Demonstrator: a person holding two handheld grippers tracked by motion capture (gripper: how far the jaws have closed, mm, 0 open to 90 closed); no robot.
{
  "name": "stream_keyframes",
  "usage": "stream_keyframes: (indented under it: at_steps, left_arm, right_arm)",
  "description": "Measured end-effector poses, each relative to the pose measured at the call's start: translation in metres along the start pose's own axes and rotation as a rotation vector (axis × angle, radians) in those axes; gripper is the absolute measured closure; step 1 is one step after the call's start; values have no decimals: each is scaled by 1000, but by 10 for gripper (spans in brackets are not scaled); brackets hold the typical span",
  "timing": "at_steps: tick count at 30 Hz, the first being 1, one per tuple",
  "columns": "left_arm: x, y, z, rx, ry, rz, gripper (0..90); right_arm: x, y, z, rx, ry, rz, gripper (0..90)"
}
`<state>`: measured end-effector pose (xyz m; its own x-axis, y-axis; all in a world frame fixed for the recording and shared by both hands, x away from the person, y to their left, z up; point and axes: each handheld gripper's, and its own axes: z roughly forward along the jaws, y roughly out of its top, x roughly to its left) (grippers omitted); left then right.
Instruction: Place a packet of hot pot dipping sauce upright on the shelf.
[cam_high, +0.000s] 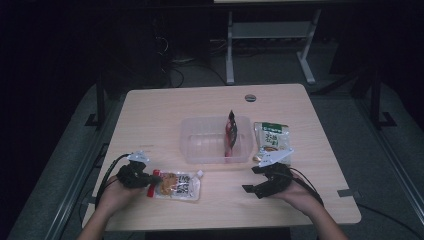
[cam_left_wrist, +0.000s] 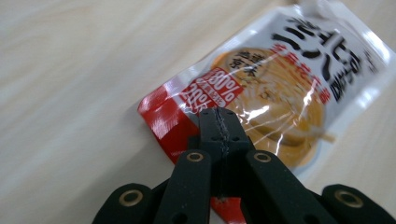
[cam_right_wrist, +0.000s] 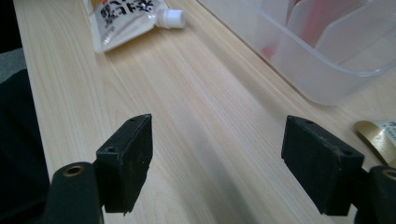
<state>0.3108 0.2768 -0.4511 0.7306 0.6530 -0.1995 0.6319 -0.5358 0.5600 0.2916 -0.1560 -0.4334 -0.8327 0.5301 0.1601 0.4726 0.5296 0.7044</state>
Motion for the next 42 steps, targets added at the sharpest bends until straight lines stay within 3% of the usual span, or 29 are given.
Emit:
stream_keyframes:
  at_steps: [5, 9, 19, 21, 24, 32, 42]
  left_arm:
    - [-20, 6, 9, 11, -20, 53, 899]
    - [-25, 11, 15, 7, -26, 94, 899]
    - [-28, 16, 22, -2, -38, 117, 899]
    - [-29, 17, 23, 1, -42, 137, 899]
    - [-31, 18, 24, -1, -50, 140, 899]
    - [-36, 24, 30, 16, -76, 177, 900]
    - [-40, 25, 33, 6, -103, 174, 900]
  right_arm:
    - [2, 1, 4, 2, 21, 14, 247]
    - [6, 4, 11, 14, 47, 22, 249]
    - [18, 17, 38, 36, 121, 31, 274]
    - [20, 19, 44, 46, 134, 35, 277]
    - [20, 21, 50, 54, 156, 58, 279]
    - [16, 25, 65, 82, 191, 97, 319]
    - [2, 30, 77, 91, 232, 163, 476]
